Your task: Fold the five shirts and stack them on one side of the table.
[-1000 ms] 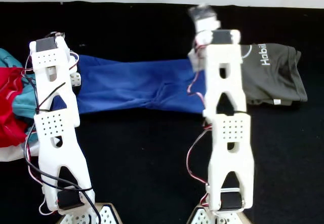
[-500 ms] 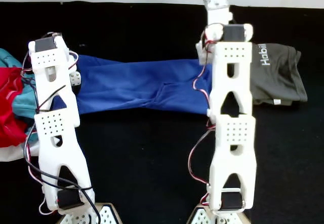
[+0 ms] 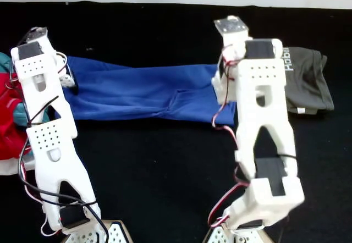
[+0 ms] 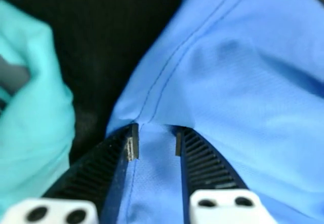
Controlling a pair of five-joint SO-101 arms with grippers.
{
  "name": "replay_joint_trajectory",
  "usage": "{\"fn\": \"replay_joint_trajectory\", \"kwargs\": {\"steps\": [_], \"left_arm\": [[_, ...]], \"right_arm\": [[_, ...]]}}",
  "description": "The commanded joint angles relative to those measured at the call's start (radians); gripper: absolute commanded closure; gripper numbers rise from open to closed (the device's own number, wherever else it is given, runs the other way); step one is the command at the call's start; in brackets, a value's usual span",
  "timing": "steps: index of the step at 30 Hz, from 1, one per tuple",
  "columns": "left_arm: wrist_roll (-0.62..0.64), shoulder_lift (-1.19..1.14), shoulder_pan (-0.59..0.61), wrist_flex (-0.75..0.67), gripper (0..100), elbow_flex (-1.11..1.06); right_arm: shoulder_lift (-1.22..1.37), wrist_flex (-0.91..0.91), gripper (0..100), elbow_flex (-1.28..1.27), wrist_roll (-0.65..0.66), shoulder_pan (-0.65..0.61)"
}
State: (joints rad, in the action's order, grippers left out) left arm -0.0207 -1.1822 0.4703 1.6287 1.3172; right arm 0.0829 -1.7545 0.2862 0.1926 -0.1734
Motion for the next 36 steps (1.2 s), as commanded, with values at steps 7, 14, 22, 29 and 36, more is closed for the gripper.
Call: {"fn": "replay_joint_trajectory", "kwargs": {"steps": [7, 14, 22, 29, 36], "left_arm": [[-0.018, 0.027, -0.012, 0.101, 86, 0.17], [-0.041, 0.016, 0.045, 0.083, 86, 0.193], [-0.071, -0.085, 0.047, -0.068, 86, 0.054], [-0.071, -0.113, 0.031, -0.061, 86, 0.117], [-0.135, -0.117, -0.03, 0.025, 92, 0.116]], "right_arm": [[-0.183, 0.031, 73.9, -0.157, -0.002, -0.008], [-0.185, 0.044, 73.9, -0.186, -0.008, -0.01], [-0.185, 0.044, 73.9, -0.183, -0.003, -0.01], [-0.185, 0.042, 73.9, -0.183, -0.003, -0.01], [-0.251, -0.008, 73.9, -0.185, -0.002, -0.002]]}}
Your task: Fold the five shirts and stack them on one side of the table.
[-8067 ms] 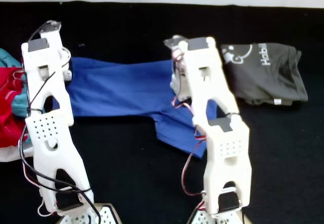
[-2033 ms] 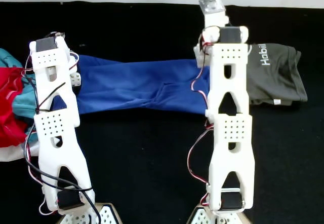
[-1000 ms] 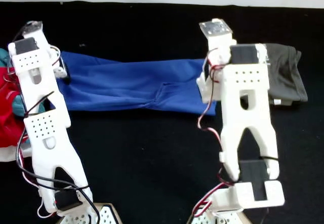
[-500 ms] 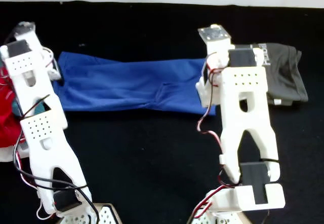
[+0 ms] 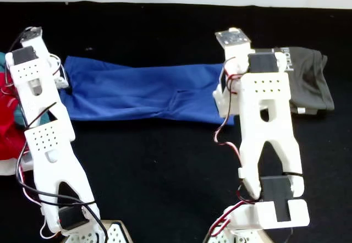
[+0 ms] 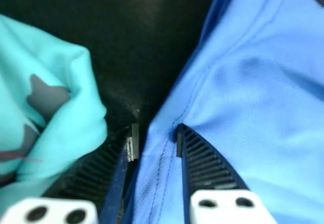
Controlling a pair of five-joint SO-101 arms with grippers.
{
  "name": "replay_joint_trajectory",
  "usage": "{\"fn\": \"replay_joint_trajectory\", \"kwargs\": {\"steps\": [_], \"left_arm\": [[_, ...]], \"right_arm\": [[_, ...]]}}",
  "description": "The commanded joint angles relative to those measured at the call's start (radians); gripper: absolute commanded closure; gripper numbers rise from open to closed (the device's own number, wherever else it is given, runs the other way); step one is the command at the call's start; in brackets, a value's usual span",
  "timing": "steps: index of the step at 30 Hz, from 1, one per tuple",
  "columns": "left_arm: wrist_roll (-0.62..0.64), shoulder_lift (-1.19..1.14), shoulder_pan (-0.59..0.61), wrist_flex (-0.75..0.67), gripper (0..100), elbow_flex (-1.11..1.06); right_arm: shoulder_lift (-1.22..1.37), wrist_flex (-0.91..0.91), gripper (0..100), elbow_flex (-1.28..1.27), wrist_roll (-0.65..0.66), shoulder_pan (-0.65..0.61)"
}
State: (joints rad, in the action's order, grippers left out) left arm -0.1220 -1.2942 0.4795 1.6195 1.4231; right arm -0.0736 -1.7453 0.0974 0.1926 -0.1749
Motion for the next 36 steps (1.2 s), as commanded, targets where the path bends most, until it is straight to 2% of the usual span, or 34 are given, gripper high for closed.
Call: {"fn": "replay_joint_trajectory", "kwargs": {"steps": [1, 2, 6, 11, 15, 19, 24, 29, 36], "left_arm": [[-0.037, -0.005, -0.042, 0.035, 97, 0.008], [-0.038, -0.007, -0.042, 0.035, 100, 0.008], [-0.04, -0.002, -0.045, 0.046, 99, 0.012], [-0.035, 0.038, -0.09, 0.135, 99, 0.073], [-0.032, 0.131, -0.093, 0.155, 99, 0.074], [-0.037, 0.228, -0.061, 0.155, 99, -0.065], [-0.037, 0.348, -0.094, 0.155, 99, -0.222], [-0.034, 0.486, -0.226, 0.155, 99, -0.286], [-0.034, 0.575, -0.526, 0.153, 99, -0.262]], "right_arm": [[-0.13, -0.016, 73.9, 0.002, -0.002, 0.001], [-0.168, -0.016, 73.9, 0.002, -0.002, 0.001], [-0.331, -0.018, 73.9, -0.019, -0.002, 0.012], [-0.495, -0.001, 73.9, -0.249, 0.0, 0.071], [-0.588, 0.15, 73.9, -0.522, 0.0, 0.162], [-0.631, 0.371, 73.9, -0.768, 0.0, 0.197], [-0.636, 0.495, 73.9, -0.951, 0.0, 0.254], [-0.642, 0.582, 73.9, -1.109, 0.0, 0.412], [-0.642, 0.693, 73.9, -1.265, 0.0, 0.559]]}}
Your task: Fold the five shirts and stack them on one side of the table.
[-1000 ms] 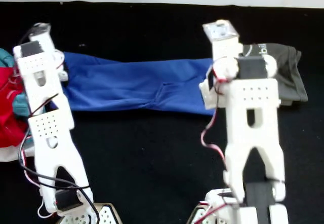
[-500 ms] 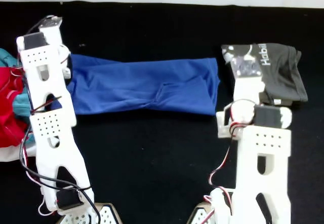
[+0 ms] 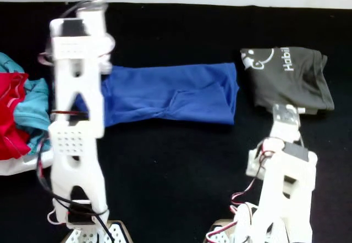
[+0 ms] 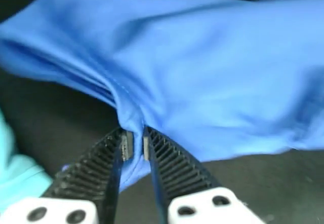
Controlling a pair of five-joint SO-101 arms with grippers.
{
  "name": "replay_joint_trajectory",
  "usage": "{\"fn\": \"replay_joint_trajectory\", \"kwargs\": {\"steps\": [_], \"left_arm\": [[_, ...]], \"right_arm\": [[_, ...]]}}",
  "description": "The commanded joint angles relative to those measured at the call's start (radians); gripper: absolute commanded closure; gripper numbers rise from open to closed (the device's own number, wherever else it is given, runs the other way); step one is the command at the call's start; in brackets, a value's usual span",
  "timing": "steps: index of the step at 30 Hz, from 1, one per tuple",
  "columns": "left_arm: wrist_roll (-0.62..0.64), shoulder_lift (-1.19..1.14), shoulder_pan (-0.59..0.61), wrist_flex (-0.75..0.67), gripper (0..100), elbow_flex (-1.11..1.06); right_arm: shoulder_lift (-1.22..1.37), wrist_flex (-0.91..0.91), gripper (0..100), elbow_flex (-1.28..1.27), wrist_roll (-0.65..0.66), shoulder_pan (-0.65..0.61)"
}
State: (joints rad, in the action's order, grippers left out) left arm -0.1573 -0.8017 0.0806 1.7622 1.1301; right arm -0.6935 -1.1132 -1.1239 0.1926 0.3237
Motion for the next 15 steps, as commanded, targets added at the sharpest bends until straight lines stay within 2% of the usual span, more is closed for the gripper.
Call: {"fn": "replay_joint_trajectory", "kwargs": {"steps": [1, 5, 9, 11, 15], "left_arm": [[-0.002, 0.084, -0.168, 0.009, 99, 0.053], [-0.003, 0.084, -0.321, -0.095, 99, 0.114], [-0.005, 0.081, -0.467, -0.227, 99, 0.114], [-0.005, 0.058, -0.527, -0.31, 99, 0.104], [-0.005, -0.024, -0.607, -0.454, 99, 0.097]], "right_arm": [[-0.022, 0.09, 73.9, -0.07, 0.0, 0.074], [-0.022, 0.197, 76.4, -0.176, 0.0, 0.116], [-0.022, 0.351, 99.8, -0.265, 0.0, 0.148], [-0.024, 0.367, 96.7, -0.285, -0.002, 0.16], [-0.024, 0.372, 99.1, -0.288, -0.005, 0.159]]}}
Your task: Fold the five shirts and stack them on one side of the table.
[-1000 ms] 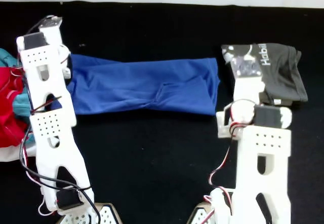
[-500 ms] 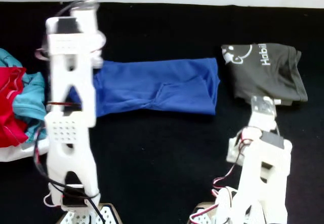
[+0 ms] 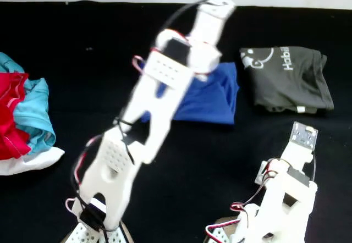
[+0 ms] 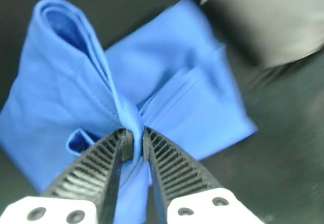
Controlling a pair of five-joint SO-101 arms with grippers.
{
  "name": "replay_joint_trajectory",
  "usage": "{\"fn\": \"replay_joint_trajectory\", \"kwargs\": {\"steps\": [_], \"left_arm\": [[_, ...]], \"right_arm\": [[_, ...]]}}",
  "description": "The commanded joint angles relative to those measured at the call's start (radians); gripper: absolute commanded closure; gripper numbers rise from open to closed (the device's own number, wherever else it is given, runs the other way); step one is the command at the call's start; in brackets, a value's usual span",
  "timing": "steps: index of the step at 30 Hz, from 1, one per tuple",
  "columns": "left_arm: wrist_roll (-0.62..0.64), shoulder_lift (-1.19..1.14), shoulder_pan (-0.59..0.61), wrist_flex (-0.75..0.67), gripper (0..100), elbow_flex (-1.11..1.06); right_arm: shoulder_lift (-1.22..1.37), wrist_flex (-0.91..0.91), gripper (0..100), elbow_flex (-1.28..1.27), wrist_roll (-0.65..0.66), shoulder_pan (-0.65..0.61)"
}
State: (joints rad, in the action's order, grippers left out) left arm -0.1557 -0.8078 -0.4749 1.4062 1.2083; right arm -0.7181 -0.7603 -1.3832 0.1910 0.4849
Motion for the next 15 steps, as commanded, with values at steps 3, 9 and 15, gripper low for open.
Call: {"fn": "replay_joint_trajectory", "kwargs": {"steps": [3, 9, 15], "left_arm": [[-0.006, -0.091, -0.085, -0.186, 99, 0.022], [-0.005, -0.185, -0.107, -0.279, 97, 0.024], [0.064, -0.185, -0.113, -0.275, 85, 0.07]], "right_arm": [[0.001, 0.019, 99.1, -0.031, 0.0, -0.01], [0.001, 0.021, 99.1, -0.033, 0.0, -0.012], [0.001, 0.03, 99.1, -0.033, 0.002, -0.012]]}}
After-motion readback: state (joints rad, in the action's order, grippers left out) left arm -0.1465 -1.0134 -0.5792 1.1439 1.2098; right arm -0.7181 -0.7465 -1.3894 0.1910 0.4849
